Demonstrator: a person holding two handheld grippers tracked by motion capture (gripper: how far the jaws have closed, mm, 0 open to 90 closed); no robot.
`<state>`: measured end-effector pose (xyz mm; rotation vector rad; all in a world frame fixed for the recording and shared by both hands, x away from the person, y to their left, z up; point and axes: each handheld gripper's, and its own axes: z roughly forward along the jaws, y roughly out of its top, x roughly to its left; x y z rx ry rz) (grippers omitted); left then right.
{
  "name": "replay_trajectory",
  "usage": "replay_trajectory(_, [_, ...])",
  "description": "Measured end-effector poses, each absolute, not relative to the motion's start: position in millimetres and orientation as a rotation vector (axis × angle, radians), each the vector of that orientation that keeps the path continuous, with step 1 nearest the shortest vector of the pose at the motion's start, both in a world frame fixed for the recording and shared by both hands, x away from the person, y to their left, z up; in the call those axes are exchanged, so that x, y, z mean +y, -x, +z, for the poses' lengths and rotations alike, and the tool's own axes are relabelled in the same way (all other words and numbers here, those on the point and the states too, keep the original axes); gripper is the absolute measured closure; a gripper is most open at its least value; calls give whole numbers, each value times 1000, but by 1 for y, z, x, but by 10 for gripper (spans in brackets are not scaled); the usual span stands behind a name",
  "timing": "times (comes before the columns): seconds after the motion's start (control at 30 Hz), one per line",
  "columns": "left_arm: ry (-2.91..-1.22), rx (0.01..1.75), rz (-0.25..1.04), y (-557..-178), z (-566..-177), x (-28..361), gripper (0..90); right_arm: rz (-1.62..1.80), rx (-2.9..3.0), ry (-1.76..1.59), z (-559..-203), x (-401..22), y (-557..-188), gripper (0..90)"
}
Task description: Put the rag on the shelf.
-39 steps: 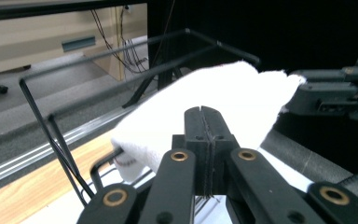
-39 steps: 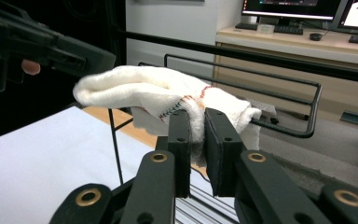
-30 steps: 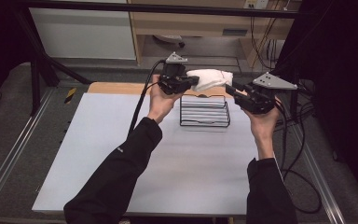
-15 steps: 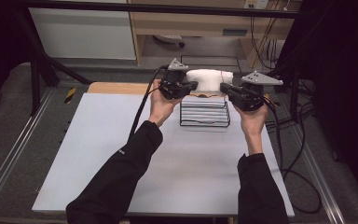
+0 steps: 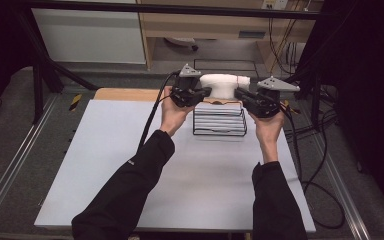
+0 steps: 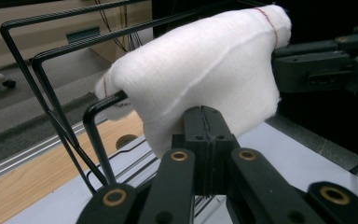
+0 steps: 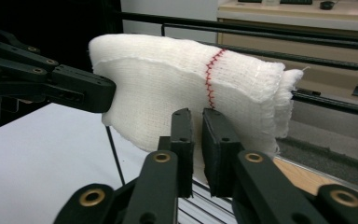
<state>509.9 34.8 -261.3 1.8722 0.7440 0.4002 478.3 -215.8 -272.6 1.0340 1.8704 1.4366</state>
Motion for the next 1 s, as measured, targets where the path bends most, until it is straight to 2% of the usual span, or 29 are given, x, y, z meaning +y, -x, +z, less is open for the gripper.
replay_trajectory(0.03, [-1876, 736, 400, -507, -261, 37, 881, 1445, 1870, -1024, -271, -217, -475, 774])
replay_trajectory(0.1, [-1884, 720, 394, -501, -260, 43, 834, 1470, 1875, -1022, -268, -220, -468, 662])
replay_trajectory(0.27, [-1926, 695, 368, -485, -265, 60, 668, 1504, 1887, -1034, -269, -225, -450, 426])
replay_trajectory(0.53, [-2001, 706, 346, -461, -304, 95, 371, 1507, 1958, -1070, -292, -227, -431, 150])
replay_trajectory(0.67, [-2036, 741, 352, -451, -328, 113, 249, 1529, 1985, -1089, -306, -231, -426, 90])
replay_trajectory(0.8, [-2049, 769, 350, -442, -347, 132, 199, 1524, 2023, -1116, -321, -232, -423, 49])
replay_trajectory(0.93, [-2054, 813, 362, -430, -363, 152, 101, 1517, 2065, -1117, -338, -229, -418, 31])
replay_trajectory(1.0, [-2046, 833, 359, -424, -369, 162, 87, 1505, 2090, -1113, -346, -228, -415, 22])
